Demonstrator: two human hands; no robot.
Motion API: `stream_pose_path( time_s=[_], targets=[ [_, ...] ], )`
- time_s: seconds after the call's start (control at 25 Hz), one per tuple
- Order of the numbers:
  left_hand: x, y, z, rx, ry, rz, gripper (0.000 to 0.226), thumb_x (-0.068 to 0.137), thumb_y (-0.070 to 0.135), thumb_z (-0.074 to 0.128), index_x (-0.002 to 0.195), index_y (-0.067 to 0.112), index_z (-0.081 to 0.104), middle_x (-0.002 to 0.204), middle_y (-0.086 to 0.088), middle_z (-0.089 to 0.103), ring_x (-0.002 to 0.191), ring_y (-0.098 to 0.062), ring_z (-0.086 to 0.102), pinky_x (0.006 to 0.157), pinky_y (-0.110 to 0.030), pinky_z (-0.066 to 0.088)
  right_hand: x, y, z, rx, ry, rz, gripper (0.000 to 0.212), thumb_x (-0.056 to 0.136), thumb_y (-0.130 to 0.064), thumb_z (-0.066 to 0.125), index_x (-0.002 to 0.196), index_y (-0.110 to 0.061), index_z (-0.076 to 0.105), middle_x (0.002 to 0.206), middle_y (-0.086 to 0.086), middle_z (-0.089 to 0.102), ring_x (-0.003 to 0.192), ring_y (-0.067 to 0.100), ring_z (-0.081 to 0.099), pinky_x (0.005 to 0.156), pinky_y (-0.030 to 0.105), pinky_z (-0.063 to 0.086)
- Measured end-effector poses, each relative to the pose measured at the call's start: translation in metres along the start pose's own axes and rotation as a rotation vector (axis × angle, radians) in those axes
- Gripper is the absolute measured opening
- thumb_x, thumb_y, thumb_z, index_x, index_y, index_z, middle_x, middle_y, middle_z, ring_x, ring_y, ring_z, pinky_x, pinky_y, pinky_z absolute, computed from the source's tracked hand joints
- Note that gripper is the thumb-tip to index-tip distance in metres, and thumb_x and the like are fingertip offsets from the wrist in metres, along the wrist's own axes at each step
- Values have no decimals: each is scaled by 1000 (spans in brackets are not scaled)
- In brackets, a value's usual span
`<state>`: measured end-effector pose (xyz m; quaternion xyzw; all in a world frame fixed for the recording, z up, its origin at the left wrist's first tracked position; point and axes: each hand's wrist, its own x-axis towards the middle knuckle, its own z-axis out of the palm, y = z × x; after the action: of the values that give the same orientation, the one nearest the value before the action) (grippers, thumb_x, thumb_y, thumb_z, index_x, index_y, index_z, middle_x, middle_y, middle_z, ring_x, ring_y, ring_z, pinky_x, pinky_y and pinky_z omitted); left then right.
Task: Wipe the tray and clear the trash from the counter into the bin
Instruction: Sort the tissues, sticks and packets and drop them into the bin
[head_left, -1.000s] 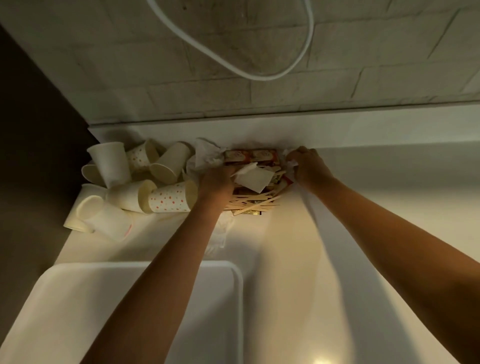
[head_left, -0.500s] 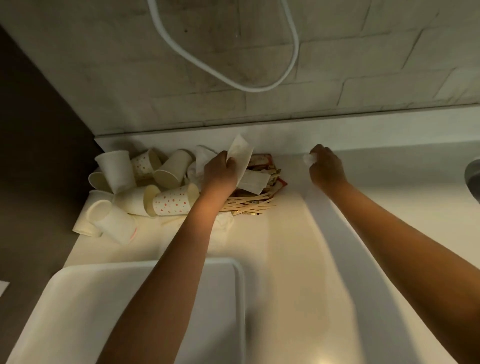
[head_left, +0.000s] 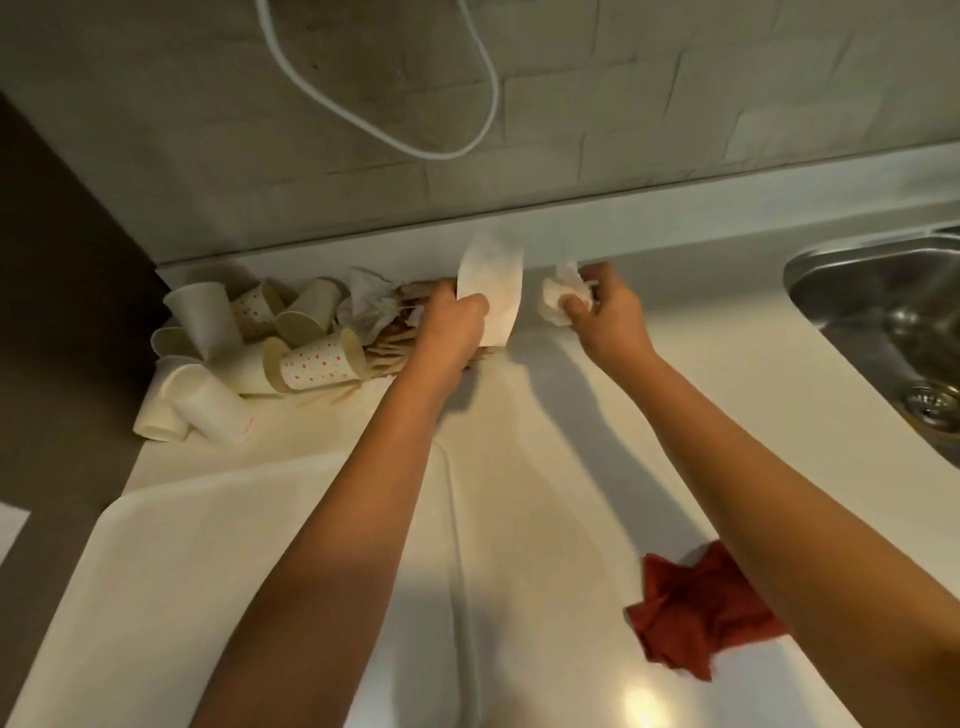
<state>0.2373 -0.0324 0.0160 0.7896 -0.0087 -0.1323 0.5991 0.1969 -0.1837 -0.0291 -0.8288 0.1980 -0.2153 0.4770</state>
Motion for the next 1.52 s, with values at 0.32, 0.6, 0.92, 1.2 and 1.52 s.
stream_pose_path(
  time_s=[0.32, 0.6, 0.92, 1.2, 1.52],
  targets=[
    [-111, -31, 19, -99, -262, -25, 19, 90, 18, 58, 109, 21, 56, 103, -1, 63, 93, -19, 62, 73, -32, 52, -113, 16, -49, 50, 163, 26, 23, 96, -6, 37, 107, -6, 57, 90, 1, 58, 73, 7, 52, 57, 3, 37],
    [-186, -62, 45, -76, -442, 2, 10, 90, 19, 60, 82, 25, 60, 82, 5, 65, 76, -13, 62, 67, -24, 49, -192, 52, -93, 37, 297, 94, 18, 95, -11, 39, 85, -10, 54, 69, -7, 53, 60, -4, 49, 54, 9, 35],
    [-290, -82, 114, -149, -461, -63, 16, 94, 18, 53, 88, 31, 61, 82, 11, 64, 72, -4, 61, 61, -16, 51, -276, 96, -176, 173, 426, -18, 11, 80, -4, 35, 87, -8, 43, 67, -9, 41, 57, -10, 42, 53, 11, 30],
    [-359, -161, 172, 178, -860, -280, 31, 87, 0, 50, 86, 30, 60, 79, 11, 62, 70, -5, 58, 61, -18, 47, -369, 203, -221, 368, 706, 113, 17, 74, -12, 44, 80, -28, 46, 74, -19, 47, 66, -4, 41, 61, 16, 34],
    [-359, -294, 237, 457, -773, -669, 36, 89, 0, 49, 124, 4, 51, 109, -8, 55, 81, -16, 55, 58, -21, 49, -455, 331, -189, 485, 379, 1434, 35, 93, -26, 49, 123, -7, 49, 114, 18, 56, 76, 24, 55, 48, 28, 44]
  ],
)
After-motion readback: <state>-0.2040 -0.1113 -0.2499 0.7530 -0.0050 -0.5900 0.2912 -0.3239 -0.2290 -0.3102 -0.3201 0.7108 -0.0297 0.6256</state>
